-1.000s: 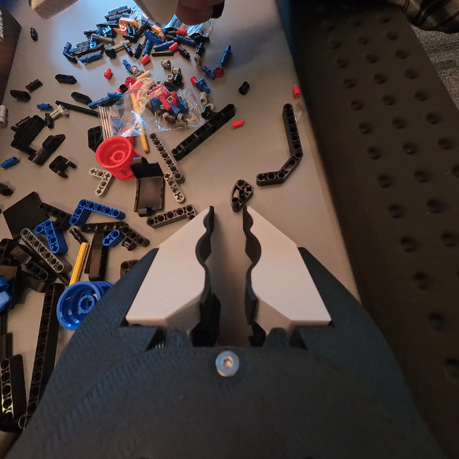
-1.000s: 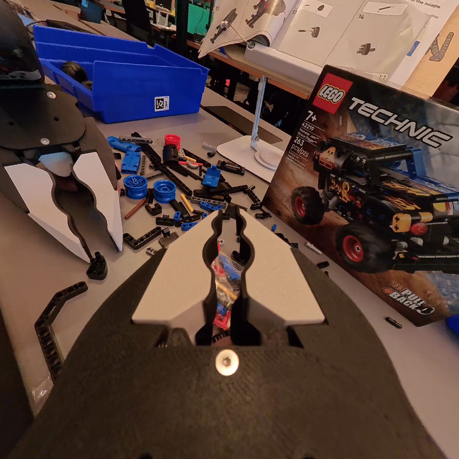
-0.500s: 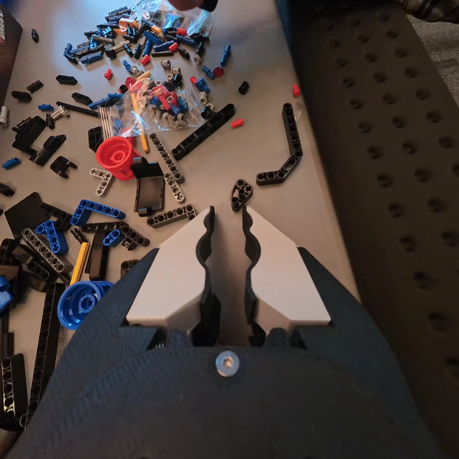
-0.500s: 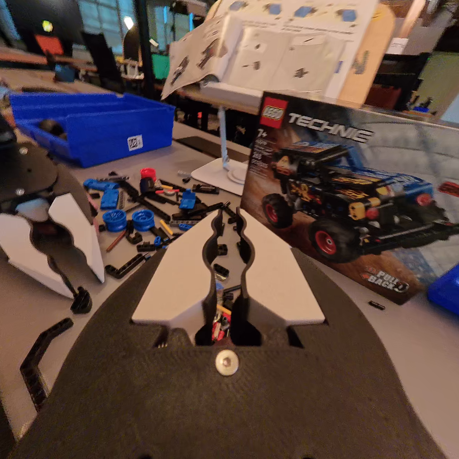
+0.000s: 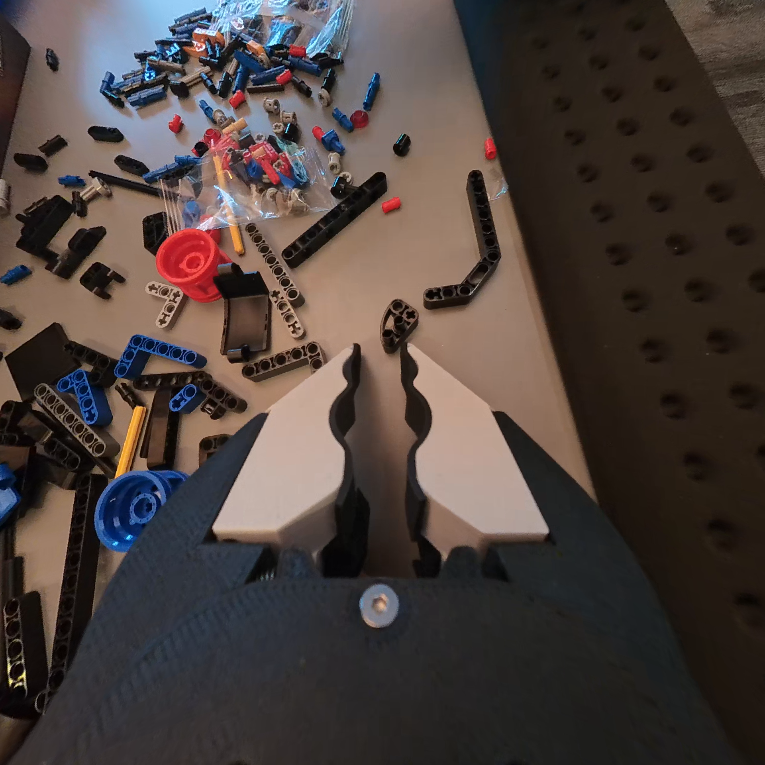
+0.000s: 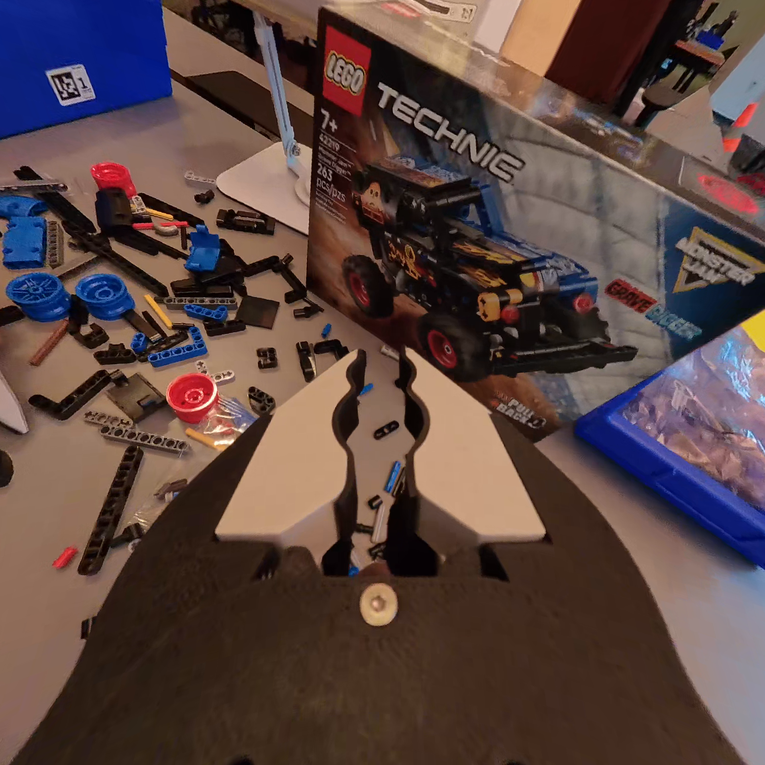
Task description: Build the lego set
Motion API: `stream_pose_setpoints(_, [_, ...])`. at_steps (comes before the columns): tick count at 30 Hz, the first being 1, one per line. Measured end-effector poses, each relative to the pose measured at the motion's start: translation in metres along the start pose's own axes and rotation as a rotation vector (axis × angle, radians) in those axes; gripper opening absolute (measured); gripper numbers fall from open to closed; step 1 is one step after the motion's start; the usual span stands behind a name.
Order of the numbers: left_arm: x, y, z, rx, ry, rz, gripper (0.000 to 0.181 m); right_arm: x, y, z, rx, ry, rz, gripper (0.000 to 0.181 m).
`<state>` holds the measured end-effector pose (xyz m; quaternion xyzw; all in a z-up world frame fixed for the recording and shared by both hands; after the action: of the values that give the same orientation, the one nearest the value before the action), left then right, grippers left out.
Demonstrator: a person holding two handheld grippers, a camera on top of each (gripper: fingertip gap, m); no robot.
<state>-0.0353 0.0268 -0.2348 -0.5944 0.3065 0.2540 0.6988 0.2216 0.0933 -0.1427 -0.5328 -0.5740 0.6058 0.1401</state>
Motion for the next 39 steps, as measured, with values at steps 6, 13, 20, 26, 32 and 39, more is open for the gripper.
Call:
stream_pose_setpoints(6, [-0.002,-0.009,-0.003,0.078,-0.081,-0.034,0.036,0.033,-0.032,0.039,-0.173,-0.131,0.058,0.013])
stream_pose_setpoints(13, [-0.004,-0.014,-0.011,0.138,-0.090,-0.028,0.040,0.108,-0.075,0.124,-0.467,-0.446,0.158,0.005])
stream_pose_setpoints(20, [-0.003,-0.012,-0.013,0.161,-0.083,-0.014,0.037,0.190,-0.097,0.161,-0.519,-0.467,0.349,0.006])
stream_pose_setpoints(26, [-0.003,-0.013,-0.014,0.172,-0.080,-0.019,0.036,0.227,-0.089,0.165,-0.544,-0.417,0.477,0.006])
stream_pose_setpoints(32, [-0.003,-0.013,-0.015,0.177,-0.070,-0.018,0.036,0.230,-0.089,0.163,-0.472,-0.477,0.524,0.002])
stream_pose_setpoints(39, [-0.003,-0.013,-0.015,0.175,-0.069,-0.020,0.036,0.227,-0.090,0.155,-0.366,-0.533,0.499,0.001])
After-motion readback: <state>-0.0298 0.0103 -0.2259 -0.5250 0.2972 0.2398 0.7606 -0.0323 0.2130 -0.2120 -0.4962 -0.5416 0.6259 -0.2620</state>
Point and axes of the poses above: each gripper's, where its closed fingertips meet, x out along the fingers, y out of its underside, z = x × y across the jaws, the point moved 9 cm from there along -x, back along the fingers, and after that the axes turned 5 degrees about z, right-handed, at the moved point
